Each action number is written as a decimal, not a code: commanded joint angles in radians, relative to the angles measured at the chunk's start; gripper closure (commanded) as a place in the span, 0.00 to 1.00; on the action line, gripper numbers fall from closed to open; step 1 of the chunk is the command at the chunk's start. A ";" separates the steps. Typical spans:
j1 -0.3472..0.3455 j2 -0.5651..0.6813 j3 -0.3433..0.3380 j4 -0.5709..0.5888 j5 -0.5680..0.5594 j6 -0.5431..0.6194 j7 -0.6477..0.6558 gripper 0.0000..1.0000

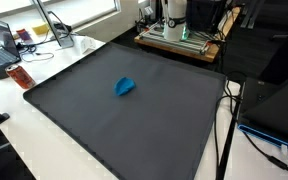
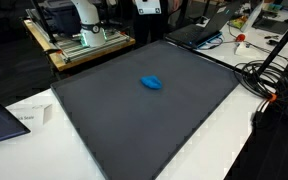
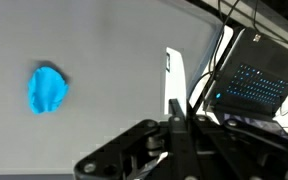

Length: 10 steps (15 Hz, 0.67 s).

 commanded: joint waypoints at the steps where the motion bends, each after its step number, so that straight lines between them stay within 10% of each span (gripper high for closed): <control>1: -0.043 0.177 0.054 0.131 -0.002 0.065 0.132 0.99; 10: -0.128 0.484 0.175 0.351 -0.365 0.149 0.541 0.99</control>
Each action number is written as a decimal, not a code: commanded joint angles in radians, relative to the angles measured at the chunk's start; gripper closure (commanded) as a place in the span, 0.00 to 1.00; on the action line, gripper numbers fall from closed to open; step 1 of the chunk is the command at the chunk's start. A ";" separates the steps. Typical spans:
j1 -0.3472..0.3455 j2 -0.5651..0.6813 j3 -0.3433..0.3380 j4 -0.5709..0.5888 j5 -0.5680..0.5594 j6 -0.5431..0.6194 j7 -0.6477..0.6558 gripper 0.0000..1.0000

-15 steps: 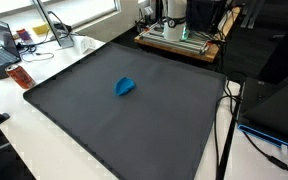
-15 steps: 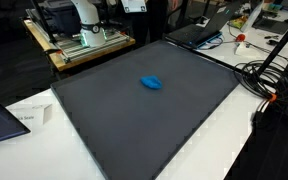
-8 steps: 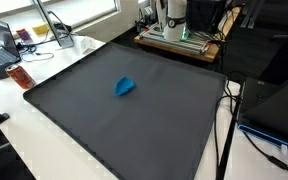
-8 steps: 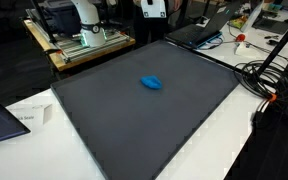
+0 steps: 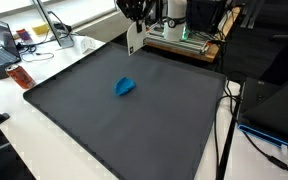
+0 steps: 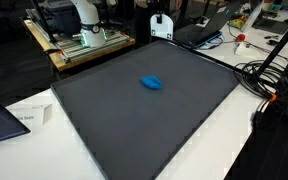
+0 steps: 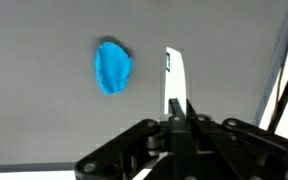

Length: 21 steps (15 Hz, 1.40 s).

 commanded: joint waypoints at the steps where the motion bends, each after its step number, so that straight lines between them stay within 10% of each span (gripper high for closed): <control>1: -0.016 0.126 0.039 0.122 -0.154 -0.046 0.158 0.99; 13: 0.075 0.418 0.007 0.356 -0.541 -0.236 0.471 0.99; 21: 0.108 0.490 -0.021 0.390 -0.583 -0.267 0.542 0.96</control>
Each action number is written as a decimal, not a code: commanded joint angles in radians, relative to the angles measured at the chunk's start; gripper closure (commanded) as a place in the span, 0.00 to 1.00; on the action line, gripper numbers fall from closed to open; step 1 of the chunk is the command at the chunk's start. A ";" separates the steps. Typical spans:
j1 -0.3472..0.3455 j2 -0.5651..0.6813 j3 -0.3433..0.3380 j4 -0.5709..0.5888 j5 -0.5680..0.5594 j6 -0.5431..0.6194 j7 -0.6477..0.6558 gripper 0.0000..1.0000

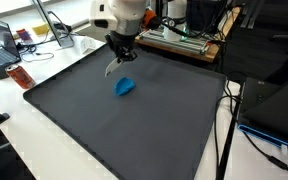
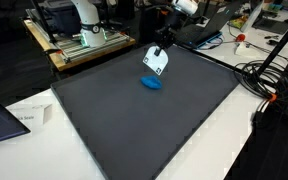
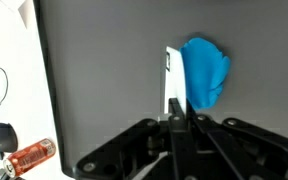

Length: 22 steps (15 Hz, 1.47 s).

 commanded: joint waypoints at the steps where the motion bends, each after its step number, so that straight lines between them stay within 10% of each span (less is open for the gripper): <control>1: 0.011 0.006 -0.012 0.007 0.003 -0.002 0.000 0.96; 9: 0.060 0.076 -0.032 0.075 -0.049 -0.085 0.142 0.99; 22: 0.237 0.391 -0.038 0.430 -0.228 -0.584 0.452 0.99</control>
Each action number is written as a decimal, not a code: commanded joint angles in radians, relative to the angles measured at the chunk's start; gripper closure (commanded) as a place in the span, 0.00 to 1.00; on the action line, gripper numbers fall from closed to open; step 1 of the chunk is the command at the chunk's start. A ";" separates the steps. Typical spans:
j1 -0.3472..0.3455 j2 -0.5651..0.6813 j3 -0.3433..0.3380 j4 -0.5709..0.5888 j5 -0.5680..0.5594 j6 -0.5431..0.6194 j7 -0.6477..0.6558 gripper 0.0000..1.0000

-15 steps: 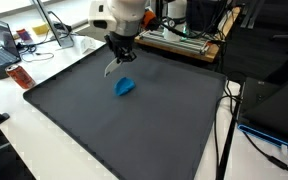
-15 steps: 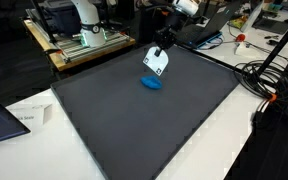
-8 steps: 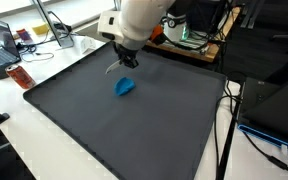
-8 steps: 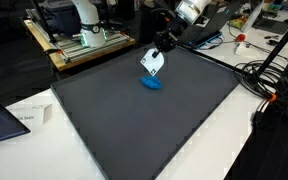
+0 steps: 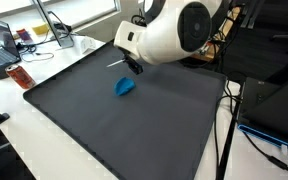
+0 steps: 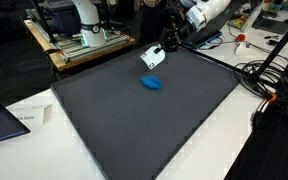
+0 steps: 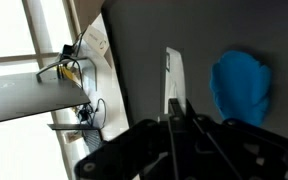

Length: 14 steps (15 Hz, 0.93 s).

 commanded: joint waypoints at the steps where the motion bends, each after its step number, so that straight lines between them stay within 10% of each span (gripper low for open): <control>1: 0.055 0.128 -0.006 0.144 -0.073 -0.141 0.055 0.99; 14: 0.099 0.339 0.012 0.391 -0.141 -0.334 -0.022 0.99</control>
